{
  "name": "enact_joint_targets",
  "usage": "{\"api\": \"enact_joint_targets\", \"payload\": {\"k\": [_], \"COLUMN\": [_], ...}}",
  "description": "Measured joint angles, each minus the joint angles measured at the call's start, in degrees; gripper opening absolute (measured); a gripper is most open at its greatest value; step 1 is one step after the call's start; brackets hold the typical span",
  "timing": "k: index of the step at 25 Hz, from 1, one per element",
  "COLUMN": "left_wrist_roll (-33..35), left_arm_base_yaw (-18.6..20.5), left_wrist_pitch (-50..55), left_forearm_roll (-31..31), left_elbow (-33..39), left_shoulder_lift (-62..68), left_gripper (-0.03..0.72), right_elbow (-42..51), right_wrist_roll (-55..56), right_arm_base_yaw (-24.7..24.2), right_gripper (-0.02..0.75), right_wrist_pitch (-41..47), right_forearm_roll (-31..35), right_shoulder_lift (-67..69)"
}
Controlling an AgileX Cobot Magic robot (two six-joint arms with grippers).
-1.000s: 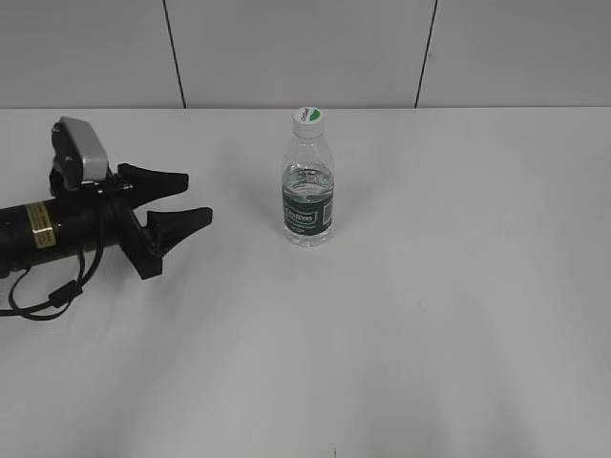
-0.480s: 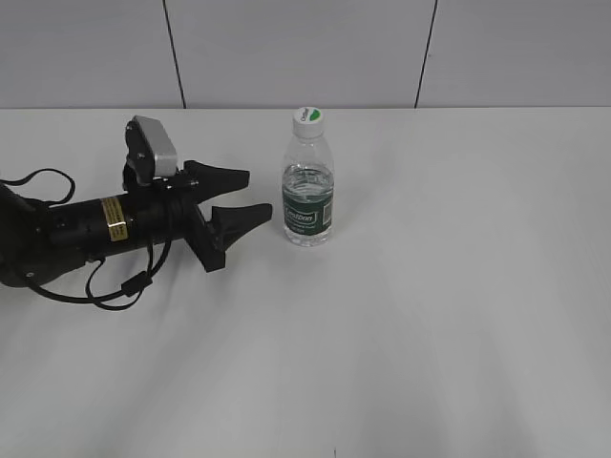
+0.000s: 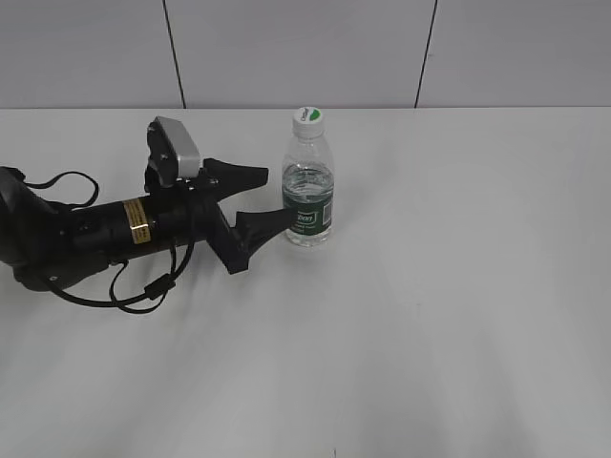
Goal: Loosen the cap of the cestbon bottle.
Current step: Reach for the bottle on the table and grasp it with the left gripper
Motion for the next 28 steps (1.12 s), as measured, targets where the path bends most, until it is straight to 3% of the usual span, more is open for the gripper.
{"api": "enact_joint_targets", "payload": {"k": [2,5,22,28], "left_wrist_roll": [-0.05,-0.05,-0.16,-0.22], "left_arm_base_yaw": [-0.46,-0.98,-2.28,-5.08], "left_wrist_pitch": [0.00,0.80,0.78,4.56], "left_forearm_roll": [-1.67,-4.33,-6.50,-6.90], "left_elbow": [0.00,0.00,-2.51,-5.17], "left_shoulder_lift": [0.00,0.00,4.14,4.14], "left_gripper": [0.568,0.608,0.594,0.593], "right_elbow": [0.00,0.00,0.00,0.00], "right_wrist_roll": [0.00,0.00,0.00,0.00], "right_arm_base_yaw": [0.00,0.00,0.00,0.00], "right_gripper": [0.564,0.564,0.564,0.564], "right_wrist_pitch": [0.00,0.00,0.00,0.00], "right_forearm_roll": [0.00,0.00,0.00,0.00], "right_shoulder_lift": [0.00,0.00,0.00,0.00]}}
